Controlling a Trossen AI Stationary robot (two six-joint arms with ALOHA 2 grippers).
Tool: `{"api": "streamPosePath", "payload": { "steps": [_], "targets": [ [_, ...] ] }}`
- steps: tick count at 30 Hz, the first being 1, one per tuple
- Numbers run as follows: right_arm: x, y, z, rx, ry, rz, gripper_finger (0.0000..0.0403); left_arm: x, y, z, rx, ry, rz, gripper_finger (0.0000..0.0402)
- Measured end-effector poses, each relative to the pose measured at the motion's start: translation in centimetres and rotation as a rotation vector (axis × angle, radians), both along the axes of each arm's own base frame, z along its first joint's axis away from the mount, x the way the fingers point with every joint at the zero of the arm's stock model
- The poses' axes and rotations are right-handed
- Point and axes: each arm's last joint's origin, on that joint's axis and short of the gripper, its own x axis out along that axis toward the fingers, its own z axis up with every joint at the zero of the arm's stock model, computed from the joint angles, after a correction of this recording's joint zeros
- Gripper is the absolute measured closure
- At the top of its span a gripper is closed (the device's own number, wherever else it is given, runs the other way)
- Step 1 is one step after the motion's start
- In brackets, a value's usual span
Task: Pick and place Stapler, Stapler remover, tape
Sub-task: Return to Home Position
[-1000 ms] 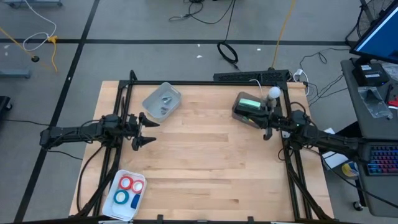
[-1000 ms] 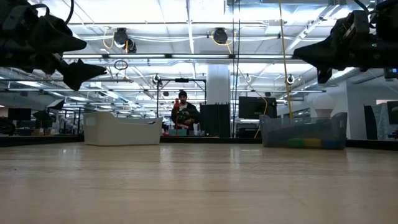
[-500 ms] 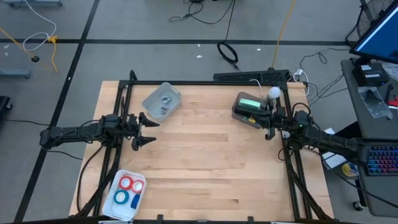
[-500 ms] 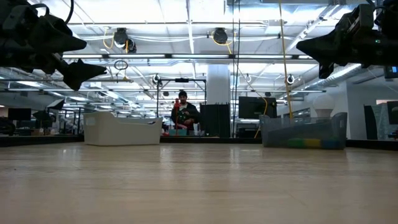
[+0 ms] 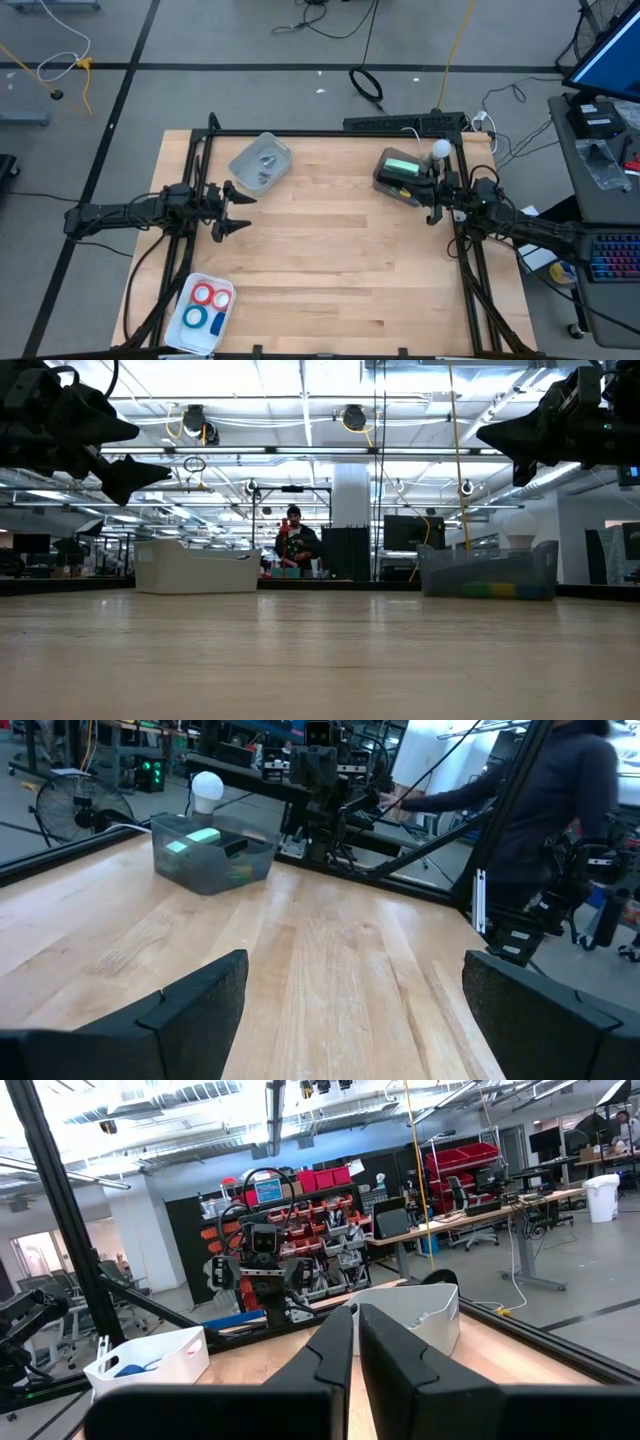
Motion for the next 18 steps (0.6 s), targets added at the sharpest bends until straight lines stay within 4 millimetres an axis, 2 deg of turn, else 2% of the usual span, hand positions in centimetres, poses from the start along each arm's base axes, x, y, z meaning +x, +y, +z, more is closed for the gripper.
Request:
{"api": "streamPosePath", "payload": {
  "steps": [18],
  "targets": [
    [0.00,0.00,0.00,0.000,0.000,0.000,0.0388,0.00,0.00,0.02,-0.002,0.000,0.000,0.0036]
  ]
}}
